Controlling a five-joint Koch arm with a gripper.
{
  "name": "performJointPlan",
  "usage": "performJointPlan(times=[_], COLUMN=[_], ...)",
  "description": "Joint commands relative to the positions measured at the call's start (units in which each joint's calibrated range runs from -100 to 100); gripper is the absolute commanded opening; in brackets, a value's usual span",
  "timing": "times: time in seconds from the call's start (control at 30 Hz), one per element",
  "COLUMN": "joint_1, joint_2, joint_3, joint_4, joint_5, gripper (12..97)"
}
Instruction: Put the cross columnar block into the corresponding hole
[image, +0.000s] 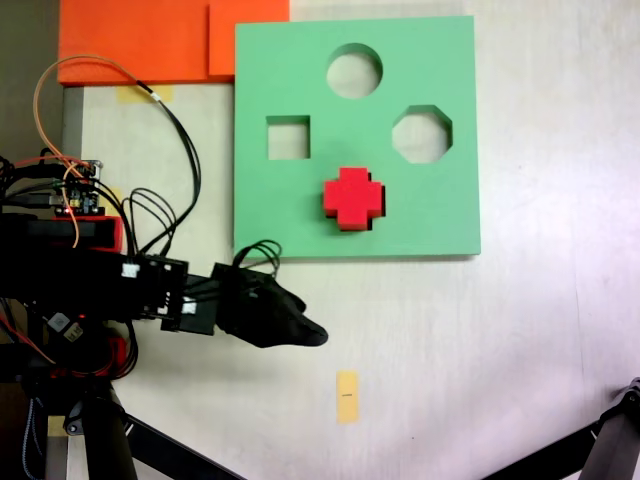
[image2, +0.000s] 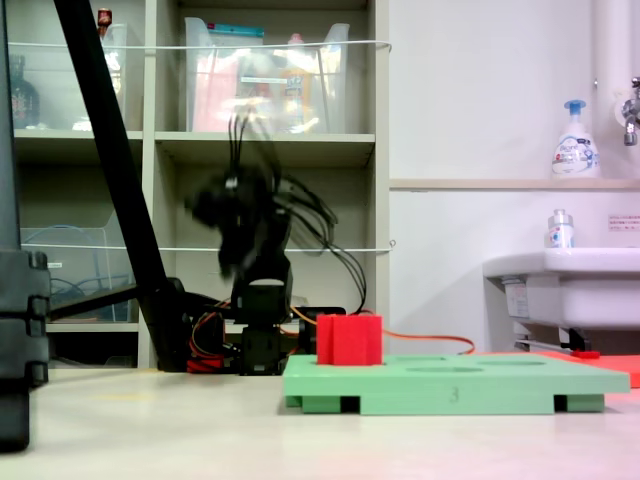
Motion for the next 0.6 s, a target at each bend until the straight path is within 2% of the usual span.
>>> performJointPlan(times=[0.0,0.13,0.23,0.4,0.53,0.57], joint_1=[-0.05,-0.05,0.68,3.52,3.81,3.81], joint_2=[-0.82,-0.82,-0.82,-0.82,-0.82,-0.82], joint_3=[-5.55,-27.58,-43.93,-47.82,-47.82,-47.82], joint_4=[10.46,29.43,49.84,50.9,33.67,32.32], joint_5=[-1.22,-2.44,-5.67,-6.2,-6.2,-6.06], gripper=[55.9,55.6,50.9,50.9,52.1,49.7])
